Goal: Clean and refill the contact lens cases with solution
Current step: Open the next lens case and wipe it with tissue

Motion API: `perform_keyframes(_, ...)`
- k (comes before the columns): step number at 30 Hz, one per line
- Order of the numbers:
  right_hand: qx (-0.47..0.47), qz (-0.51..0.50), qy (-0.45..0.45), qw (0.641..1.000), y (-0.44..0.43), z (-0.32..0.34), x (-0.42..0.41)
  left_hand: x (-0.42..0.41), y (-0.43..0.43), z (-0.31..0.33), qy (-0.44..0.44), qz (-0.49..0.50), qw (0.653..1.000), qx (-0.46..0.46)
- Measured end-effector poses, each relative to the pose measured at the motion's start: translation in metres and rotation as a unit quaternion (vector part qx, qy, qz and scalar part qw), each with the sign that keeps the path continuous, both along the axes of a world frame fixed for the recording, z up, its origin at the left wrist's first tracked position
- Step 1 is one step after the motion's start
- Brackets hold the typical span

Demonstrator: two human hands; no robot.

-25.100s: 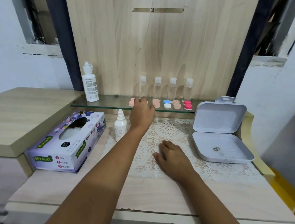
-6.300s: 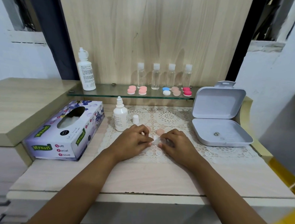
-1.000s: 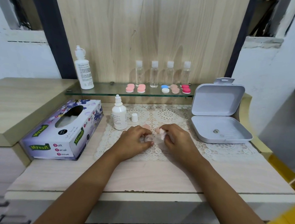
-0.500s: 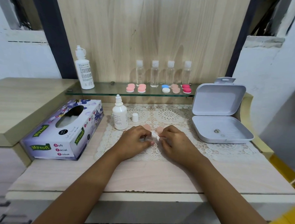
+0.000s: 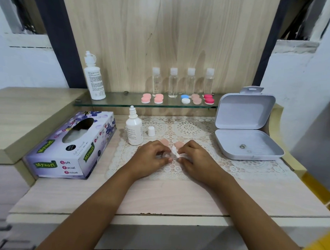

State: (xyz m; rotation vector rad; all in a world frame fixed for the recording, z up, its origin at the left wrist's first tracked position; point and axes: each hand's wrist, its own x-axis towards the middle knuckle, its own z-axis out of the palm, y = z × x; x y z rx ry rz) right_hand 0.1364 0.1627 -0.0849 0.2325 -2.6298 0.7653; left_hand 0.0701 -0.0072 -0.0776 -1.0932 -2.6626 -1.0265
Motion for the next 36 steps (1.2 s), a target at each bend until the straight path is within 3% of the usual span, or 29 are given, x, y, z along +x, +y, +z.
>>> perform_keyframes(6, -0.011, 0.007, 0.008, 1.000, 0.0013, 0.0006, 0.0009, -0.0011, -0.0014, -0.0005, -0.010, -0.004, 1.000, 0.014)
perform_keyframes(20, 0.135, -0.042, -0.015, 0.990, -0.0067, 0.0070, 0.0020, -0.0012, -0.0014, -0.0004, -0.008, -0.002, 1.000, 0.007)
perform_keyframes(31, 0.089, -0.030, -0.024, 0.995, -0.0026, 0.0023, -0.0034, -0.0006, -0.0010, 0.0006, -0.012, -0.003, 1.000, 0.005)
perform_keyframes(36, 0.019, -0.019, -0.013, 1.000, -0.0017, 0.0027, 0.0018, -0.0015, -0.0012, 0.0006, -0.005, -0.001, 1.000, 0.000)
